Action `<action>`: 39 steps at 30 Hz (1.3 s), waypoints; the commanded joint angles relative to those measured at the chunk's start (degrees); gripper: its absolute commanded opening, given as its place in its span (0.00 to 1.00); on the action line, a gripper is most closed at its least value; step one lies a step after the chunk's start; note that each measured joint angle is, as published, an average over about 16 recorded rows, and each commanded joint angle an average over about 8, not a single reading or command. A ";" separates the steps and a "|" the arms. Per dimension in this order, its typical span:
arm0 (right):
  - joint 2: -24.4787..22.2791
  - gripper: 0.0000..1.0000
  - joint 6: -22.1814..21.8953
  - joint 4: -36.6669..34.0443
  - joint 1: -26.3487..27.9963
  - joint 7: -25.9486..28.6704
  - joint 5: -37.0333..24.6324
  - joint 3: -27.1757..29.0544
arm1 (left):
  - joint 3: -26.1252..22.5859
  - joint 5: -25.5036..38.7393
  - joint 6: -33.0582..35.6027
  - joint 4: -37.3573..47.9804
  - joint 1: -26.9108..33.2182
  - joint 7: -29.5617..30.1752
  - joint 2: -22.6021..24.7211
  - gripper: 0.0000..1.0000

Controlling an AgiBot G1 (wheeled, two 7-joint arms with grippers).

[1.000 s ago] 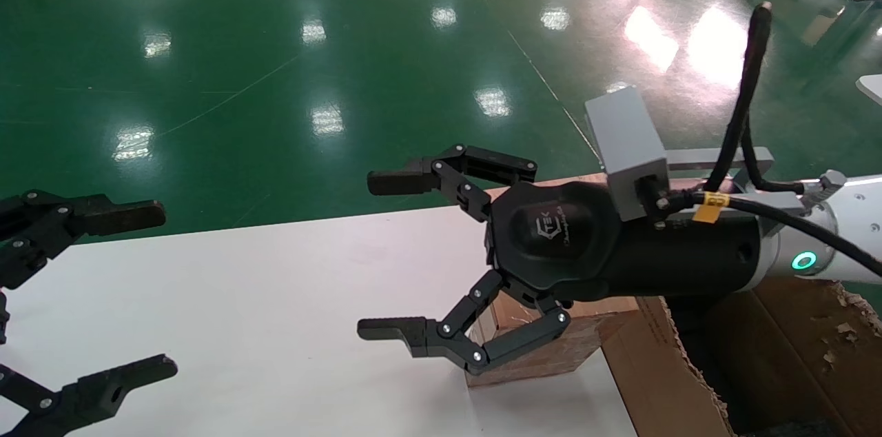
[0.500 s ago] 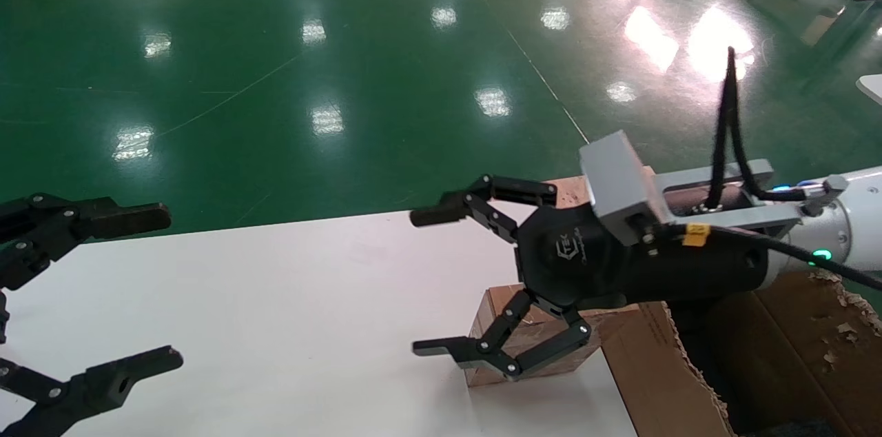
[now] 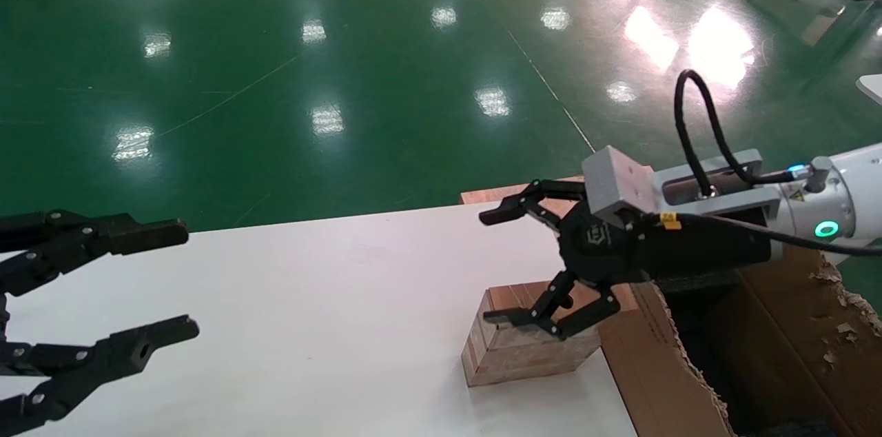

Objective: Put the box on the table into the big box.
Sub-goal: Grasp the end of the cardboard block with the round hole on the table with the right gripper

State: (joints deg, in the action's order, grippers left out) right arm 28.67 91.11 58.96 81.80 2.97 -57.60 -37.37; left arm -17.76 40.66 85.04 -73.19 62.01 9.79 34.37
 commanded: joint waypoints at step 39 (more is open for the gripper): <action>-3.48 1.00 -0.08 -1.82 9.82 -5.88 -6.14 -17.09 | -0.06 -0.03 -0.03 0.05 0.02 -0.04 -0.02 0.00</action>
State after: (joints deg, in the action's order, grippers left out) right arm 25.31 90.93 56.74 91.87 -3.00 -63.63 -54.32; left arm -17.82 40.63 85.01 -73.13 62.02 9.75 34.36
